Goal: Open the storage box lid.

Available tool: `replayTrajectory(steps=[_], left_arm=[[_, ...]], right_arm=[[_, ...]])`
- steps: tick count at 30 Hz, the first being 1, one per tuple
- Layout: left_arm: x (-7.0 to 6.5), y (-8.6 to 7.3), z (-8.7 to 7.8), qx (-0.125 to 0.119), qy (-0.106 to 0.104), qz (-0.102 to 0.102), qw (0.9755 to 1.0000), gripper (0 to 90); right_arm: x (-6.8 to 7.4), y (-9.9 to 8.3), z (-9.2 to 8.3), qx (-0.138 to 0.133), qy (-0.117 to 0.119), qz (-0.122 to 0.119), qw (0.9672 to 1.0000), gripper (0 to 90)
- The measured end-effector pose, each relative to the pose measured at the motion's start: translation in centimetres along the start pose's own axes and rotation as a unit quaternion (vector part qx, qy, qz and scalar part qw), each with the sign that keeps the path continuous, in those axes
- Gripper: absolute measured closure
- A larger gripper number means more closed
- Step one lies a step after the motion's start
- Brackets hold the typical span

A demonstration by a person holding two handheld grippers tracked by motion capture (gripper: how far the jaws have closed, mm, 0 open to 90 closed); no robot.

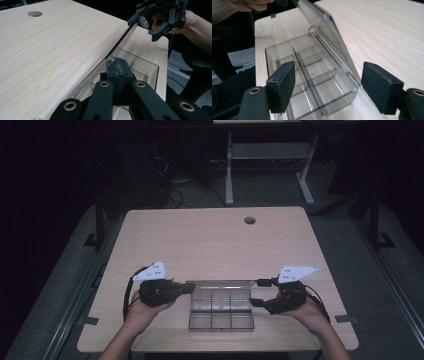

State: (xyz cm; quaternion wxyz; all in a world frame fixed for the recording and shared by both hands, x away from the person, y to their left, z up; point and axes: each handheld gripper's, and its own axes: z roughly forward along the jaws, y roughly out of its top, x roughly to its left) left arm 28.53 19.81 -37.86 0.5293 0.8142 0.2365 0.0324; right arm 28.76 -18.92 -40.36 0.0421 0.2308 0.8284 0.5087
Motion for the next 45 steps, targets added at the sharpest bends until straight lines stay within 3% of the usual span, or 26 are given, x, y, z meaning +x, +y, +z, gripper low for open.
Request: replayTrajectory(steps=[6, 12, 25, 31, 37, 45], left_arm=[[-0.1, 0.0, 0.0, 0.000, 0.000, 0.000, 1.0000, 89.7], [-0.1, 0.0, 0.1, 0.001, -0.002, 0.003, 1.0000, 89.7], [-0.2, 0.0, 0.1, 0.003, -0.001, 0.003, 1.0000, 89.7], [-0.3, -0.2, -0.2, 0.008, 0.002, 0.005, 1.0000, 89.5], [-0.9, -0.9, -1.3, 0.027, 0.022, 0.017, 0.9992, 80.6], [-0.4, -0.6, -3.0, 0.017, 0.048, 0.035, 0.9981, 62.4]], right_arm=[[0.0, 1.6, 0.4, -0.012, 0.007, -0.019, 0.9997, 28.0], [-0.2, 2.9, 0.8, -0.019, 0.008, -0.037, 0.9991, 35.4], [0.0, 2.9, 0.2, -0.039, 0.005, -0.044, 0.9983, 64.2], [0.0, 2.8, 0.2, -0.046, 0.007, -0.049, 0.9977, 69.8], [-0.1, 2.7, 0.2, -0.049, 0.010, -0.048, 0.9976, 70.0], [-0.3, 2.8, 0.2, -0.048, 0.014, -0.050, 0.9975, 70.6]])
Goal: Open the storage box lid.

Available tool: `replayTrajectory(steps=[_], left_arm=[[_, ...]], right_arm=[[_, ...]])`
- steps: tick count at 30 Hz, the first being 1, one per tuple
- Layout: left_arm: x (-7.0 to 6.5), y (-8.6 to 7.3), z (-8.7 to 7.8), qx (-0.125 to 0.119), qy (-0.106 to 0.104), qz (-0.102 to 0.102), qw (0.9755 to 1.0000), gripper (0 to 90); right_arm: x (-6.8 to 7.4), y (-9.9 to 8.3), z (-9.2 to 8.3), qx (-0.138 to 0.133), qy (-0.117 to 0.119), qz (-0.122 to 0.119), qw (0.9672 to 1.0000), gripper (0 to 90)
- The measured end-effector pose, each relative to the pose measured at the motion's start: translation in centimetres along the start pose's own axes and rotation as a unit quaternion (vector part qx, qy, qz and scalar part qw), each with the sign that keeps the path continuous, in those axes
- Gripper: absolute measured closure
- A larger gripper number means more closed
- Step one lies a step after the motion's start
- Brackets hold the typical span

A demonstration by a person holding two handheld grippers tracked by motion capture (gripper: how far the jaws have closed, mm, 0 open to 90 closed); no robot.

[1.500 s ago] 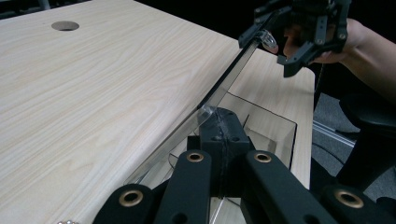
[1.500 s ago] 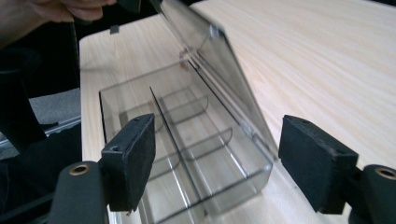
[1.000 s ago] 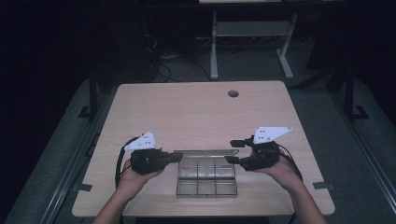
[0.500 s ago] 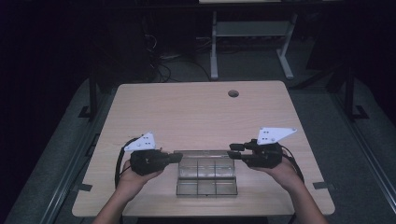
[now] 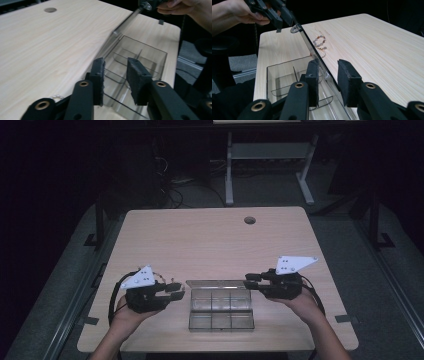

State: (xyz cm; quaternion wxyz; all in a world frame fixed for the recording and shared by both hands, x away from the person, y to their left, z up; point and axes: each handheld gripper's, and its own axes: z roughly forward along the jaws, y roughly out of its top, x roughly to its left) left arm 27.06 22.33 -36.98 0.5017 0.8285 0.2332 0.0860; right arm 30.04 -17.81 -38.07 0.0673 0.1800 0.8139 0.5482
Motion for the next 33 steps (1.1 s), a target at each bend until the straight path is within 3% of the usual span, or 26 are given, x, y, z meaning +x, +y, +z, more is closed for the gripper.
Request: replayTrajectory(steps=[8, 11, 18, 23, 26, 33], left_arm=[[0.6, 1.5, 1.3, -0.002, -0.005, 0.048, 0.9988, 53.8], [1.0, 1.9, 1.9, 0.000, -0.017, 0.049, 0.9987, 54.7], [1.5, 2.5, 2.9, 0.000, -0.024, 0.062, 0.9978, 58.7], [1.9, 2.9, 3.3, -0.007, -0.033, 0.066, 0.9972, 66.9], [2.0, 3.0, 3.4, -0.008, -0.034, 0.069, 0.9970, 74.1], [2.3, 3.2, 3.5, -0.009, -0.032, 0.069, 0.9970, 75.9]], right_arm=[[-0.4, 0.1, 0.0, -0.002, 0.002, 0.000, 1.0000, 71.4], [-0.5, 0.2, 0.1, -0.003, 0.003, 0.001, 1.0000, 71.7], [-0.9, 0.4, 0.1, -0.005, 0.003, 0.006, 1.0000, 72.1], [-1.0, 0.5, 0.2, -0.005, 0.003, 0.006, 1.0000, 72.3], [-1.1, 0.6, 0.2, -0.005, 0.002, 0.006, 1.0000, 73.0], [-1.4, 0.7, 0.3, -0.007, -0.002, 0.005, 1.0000, 74.2]])
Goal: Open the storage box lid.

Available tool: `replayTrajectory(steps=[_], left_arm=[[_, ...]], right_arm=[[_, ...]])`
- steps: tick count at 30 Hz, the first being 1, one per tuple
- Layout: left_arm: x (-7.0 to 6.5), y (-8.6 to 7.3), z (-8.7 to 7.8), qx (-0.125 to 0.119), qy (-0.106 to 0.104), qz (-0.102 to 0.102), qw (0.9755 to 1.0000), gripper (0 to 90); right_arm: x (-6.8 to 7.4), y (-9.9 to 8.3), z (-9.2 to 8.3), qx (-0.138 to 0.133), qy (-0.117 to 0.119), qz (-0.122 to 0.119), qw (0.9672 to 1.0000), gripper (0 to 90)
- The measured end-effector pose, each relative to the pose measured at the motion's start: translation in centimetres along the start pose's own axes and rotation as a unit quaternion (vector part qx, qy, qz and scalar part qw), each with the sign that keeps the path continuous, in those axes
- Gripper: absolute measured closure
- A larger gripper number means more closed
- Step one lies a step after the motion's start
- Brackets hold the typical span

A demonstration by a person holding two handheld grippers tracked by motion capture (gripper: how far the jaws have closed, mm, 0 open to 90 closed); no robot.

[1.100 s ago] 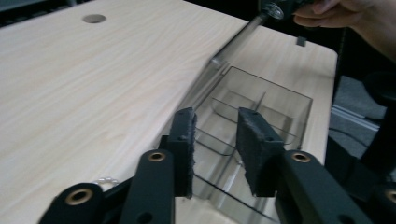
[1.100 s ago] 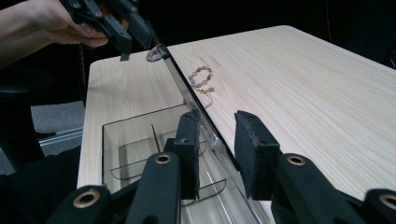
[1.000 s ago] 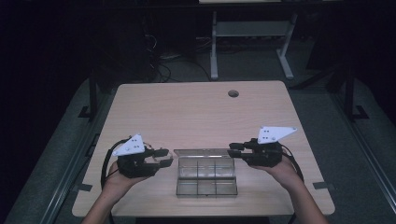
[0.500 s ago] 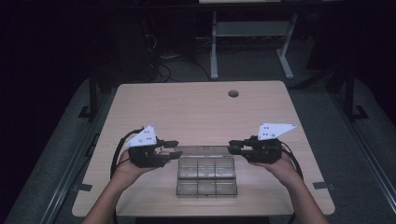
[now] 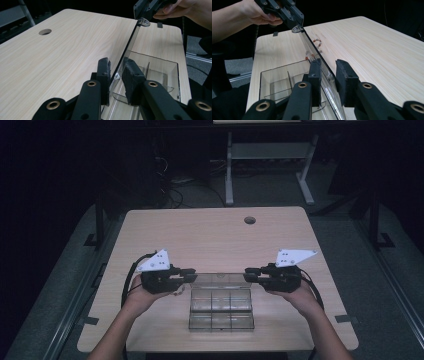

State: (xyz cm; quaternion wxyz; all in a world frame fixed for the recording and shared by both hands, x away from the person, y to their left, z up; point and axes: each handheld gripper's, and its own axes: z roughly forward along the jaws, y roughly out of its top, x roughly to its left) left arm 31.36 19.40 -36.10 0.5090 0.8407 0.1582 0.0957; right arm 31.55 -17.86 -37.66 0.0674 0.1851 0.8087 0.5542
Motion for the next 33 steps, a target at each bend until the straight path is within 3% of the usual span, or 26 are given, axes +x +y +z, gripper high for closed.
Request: replayTrajectory(steps=[16, 26, 33], left_arm=[[1.6, 0.1, 0.4, -0.012, -0.012, -0.026, 0.9995, 77.9], [2.6, 0.3, 0.6, -0.009, -0.017, -0.036, 0.9992, 79.8], [3.6, 0.2, 0.9, -0.014, -0.026, -0.054, 0.9981, 80.0]], right_arm=[[-1.3, 0.5, 0.4, -0.004, -0.003, 0.005, 1.0000, 75.6], [-2.4, 0.7, 0.8, -0.005, -0.006, 0.020, 0.9998, 75.6], [-3.1, 0.8, 1.1, -0.002, -0.004, 0.028, 0.9996, 76.4]])
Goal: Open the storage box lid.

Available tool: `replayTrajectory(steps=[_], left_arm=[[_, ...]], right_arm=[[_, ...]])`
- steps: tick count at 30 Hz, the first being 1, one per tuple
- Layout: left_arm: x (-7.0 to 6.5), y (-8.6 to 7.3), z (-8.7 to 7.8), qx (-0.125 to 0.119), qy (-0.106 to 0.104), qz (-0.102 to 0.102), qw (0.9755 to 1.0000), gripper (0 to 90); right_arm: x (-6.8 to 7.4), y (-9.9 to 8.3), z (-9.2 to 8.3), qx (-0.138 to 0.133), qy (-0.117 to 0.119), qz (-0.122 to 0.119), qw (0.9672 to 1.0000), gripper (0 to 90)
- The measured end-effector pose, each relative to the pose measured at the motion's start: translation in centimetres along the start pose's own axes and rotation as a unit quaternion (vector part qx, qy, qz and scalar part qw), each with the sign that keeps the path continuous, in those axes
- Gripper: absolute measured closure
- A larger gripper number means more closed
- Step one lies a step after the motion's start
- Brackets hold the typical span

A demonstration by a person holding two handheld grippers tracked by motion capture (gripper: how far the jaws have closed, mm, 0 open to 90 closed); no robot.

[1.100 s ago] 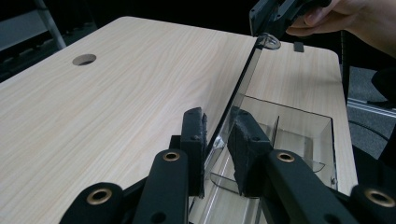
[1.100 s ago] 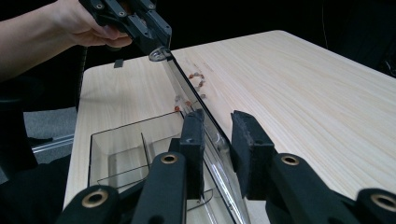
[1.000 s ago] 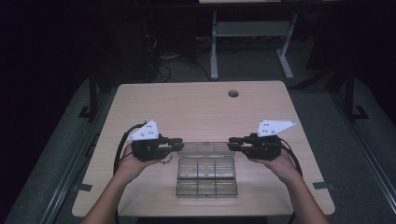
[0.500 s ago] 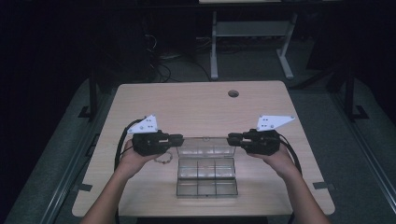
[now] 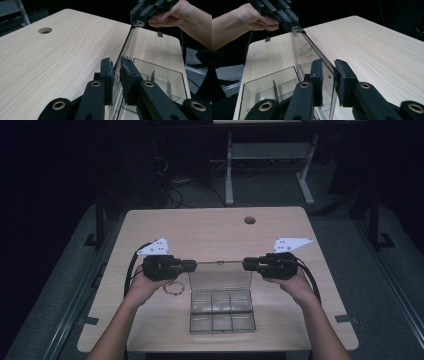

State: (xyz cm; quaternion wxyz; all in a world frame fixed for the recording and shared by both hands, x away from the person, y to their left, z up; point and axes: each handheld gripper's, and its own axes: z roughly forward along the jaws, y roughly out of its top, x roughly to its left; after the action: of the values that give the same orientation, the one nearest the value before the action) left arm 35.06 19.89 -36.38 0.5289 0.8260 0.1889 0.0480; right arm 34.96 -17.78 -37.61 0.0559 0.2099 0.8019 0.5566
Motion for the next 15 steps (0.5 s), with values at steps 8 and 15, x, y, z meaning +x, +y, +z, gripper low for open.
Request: replayTrajectory(steps=[8, 15], left_arm=[[0.61, 0.17, 0.36, -0.001, 0.000, -0.004, 1.0000, 79.3], [1.04, 0.18, 0.53, 0.000, -0.004, -0.014, 0.9999, 79.3]], right_arm=[[-0.49, 0.06, 0.15, 0.001, -0.002, 0.001, 1.0000, 76.7], [-0.69, -0.05, 0.19, 0.002, -0.005, 0.002, 1.0000, 76.7]])
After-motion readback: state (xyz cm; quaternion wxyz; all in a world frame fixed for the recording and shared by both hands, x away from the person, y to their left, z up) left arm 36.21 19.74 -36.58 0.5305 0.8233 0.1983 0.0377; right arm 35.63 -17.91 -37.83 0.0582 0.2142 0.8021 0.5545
